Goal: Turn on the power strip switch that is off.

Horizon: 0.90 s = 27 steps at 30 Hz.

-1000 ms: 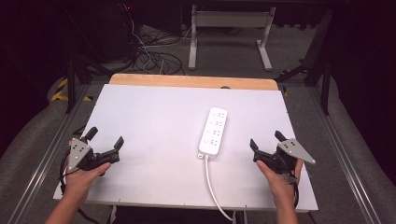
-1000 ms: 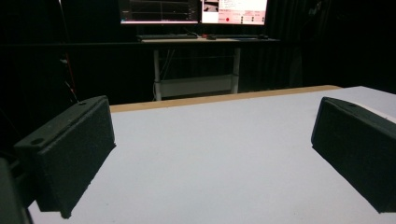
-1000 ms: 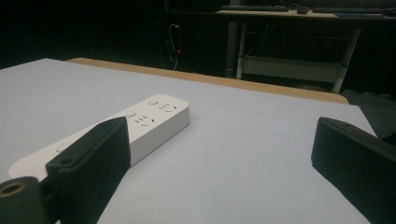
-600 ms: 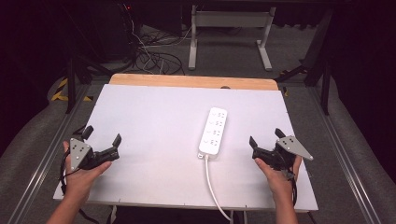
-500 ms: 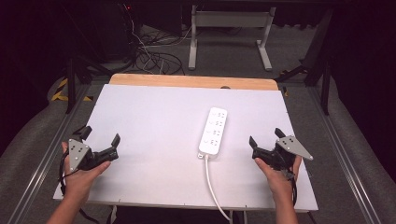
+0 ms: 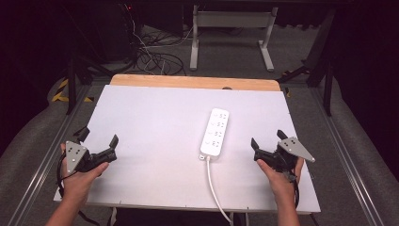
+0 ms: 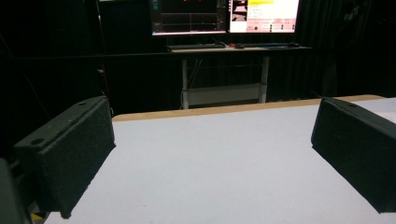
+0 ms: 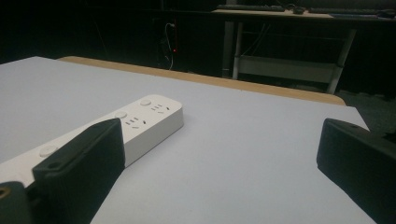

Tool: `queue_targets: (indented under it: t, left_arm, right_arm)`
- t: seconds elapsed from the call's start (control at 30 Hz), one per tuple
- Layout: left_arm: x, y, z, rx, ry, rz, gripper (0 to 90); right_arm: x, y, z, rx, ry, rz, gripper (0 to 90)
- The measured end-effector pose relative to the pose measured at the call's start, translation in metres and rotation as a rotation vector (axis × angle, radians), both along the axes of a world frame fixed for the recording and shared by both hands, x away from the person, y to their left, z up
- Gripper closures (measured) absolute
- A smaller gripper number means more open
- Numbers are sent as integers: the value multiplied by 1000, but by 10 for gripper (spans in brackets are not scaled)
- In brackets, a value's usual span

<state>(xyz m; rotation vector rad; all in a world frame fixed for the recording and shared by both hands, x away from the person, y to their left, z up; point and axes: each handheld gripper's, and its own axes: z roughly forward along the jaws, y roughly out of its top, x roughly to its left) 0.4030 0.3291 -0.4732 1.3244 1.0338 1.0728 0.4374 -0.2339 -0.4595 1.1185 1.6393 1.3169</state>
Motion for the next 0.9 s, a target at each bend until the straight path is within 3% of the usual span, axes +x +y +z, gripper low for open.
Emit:
queue_targets:
  t: [0.6, 0.9]
  left_arm:
    - [0, -2, 0, 9, -3, -13, 0]
    - [0, -2, 0, 10, -3, -16, 0]
  right_arm:
    - [-2, -2, 1, 0, -5, -11, 28]
    - [-9, -6, 7, -5, -71, -8, 205]
